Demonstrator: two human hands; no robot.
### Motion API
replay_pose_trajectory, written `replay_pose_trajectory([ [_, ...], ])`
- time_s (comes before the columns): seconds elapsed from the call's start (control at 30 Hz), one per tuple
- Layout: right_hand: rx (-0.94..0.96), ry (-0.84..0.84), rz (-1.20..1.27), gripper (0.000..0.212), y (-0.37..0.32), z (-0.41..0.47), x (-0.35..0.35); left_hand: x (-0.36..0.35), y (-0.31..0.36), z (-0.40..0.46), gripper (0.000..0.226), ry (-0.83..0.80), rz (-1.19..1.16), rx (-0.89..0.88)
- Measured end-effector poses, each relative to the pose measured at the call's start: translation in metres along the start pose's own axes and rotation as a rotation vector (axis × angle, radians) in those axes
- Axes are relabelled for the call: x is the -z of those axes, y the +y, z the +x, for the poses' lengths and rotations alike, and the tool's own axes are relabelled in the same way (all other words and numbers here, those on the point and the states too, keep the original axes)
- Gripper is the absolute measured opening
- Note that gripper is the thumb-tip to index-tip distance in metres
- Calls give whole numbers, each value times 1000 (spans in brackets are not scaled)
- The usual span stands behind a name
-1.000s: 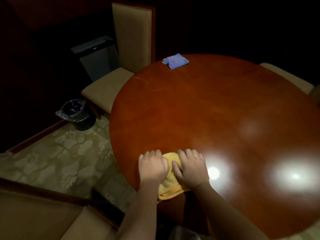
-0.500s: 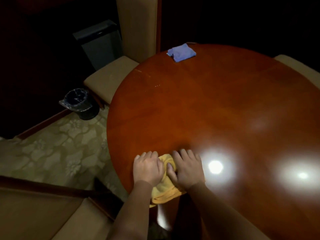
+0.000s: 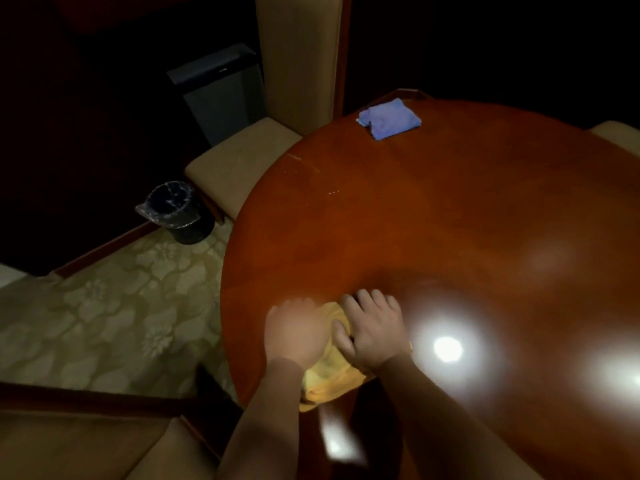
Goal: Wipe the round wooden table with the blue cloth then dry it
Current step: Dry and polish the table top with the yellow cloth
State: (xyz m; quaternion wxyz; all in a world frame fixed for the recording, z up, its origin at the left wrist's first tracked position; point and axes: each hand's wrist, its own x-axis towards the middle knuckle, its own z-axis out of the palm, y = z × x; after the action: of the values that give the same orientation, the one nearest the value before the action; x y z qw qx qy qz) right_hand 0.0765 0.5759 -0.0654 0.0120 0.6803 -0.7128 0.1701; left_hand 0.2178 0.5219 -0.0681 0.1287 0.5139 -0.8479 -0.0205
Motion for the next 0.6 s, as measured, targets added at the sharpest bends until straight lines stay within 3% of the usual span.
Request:
replay_pose_trajectory([
  [0.27,-94,84,-1,32,7,57,-17,-11,-17,69,30,84,10,-54],
  [0.6,8,43,-25,37,40,175,-43,-36,-44,170,34,116,-19,92],
])
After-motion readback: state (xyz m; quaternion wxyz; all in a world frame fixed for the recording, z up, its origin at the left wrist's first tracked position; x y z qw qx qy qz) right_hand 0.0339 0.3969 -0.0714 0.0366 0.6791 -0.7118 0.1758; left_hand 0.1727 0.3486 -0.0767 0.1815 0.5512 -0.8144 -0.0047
